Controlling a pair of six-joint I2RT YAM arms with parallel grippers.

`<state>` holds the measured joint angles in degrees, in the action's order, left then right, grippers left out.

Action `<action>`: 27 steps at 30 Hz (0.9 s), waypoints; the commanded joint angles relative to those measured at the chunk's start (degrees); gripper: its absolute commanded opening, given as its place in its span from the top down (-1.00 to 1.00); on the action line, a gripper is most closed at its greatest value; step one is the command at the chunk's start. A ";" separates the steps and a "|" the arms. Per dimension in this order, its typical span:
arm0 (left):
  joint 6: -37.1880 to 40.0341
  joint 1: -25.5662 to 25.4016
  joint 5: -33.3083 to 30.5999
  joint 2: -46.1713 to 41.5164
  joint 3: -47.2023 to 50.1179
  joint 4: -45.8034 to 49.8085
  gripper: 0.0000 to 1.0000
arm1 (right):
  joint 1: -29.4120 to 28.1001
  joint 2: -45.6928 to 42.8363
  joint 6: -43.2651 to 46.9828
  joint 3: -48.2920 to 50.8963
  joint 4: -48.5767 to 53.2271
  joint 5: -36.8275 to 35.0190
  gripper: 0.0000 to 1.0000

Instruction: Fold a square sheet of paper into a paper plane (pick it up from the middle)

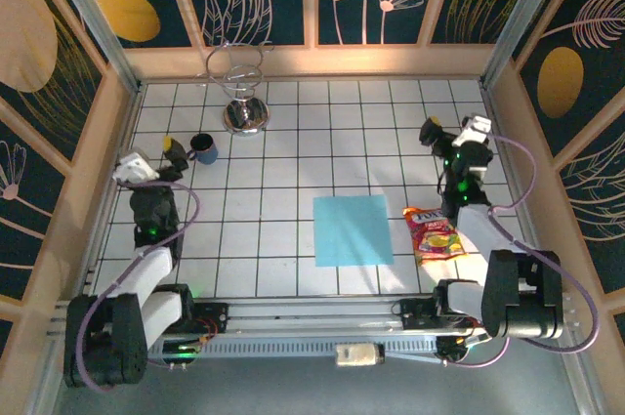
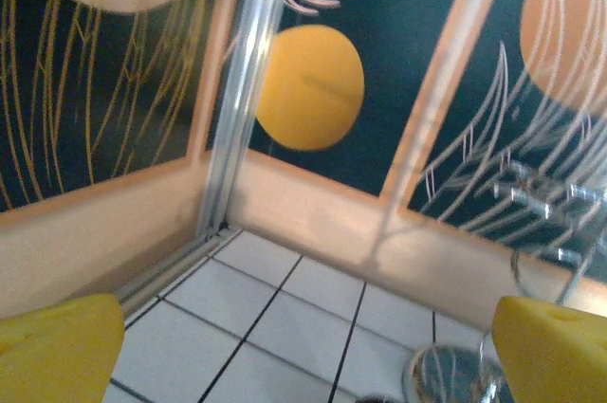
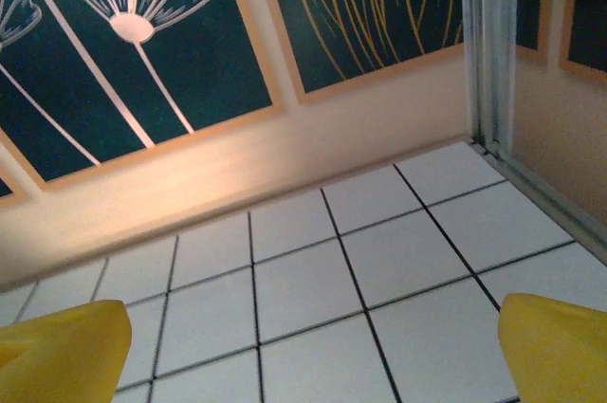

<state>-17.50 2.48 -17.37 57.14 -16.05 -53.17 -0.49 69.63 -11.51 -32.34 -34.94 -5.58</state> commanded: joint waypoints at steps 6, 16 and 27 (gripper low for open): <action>-15.29 0.19 17.91 1.64 -11.27 29.04 -0.98 | -4.52 3.29 -13.43 -12.52 36.42 9.85 -0.93; -29.82 -11.00 34.71 11.95 -13.55 25.83 -0.80 | -24.45 7.82 -24.63 -11.74 46.85 12.99 -0.80; -33.96 -27.19 32.05 24.61 -20.50 27.59 -0.83 | -34.95 16.53 -34.78 -9.30 40.49 19.42 -0.65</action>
<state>-48.90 -22.85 14.57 79.48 -35.18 -26.72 -35.07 83.79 -42.37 -42.96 8.12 11.90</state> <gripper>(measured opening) 0.912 0.832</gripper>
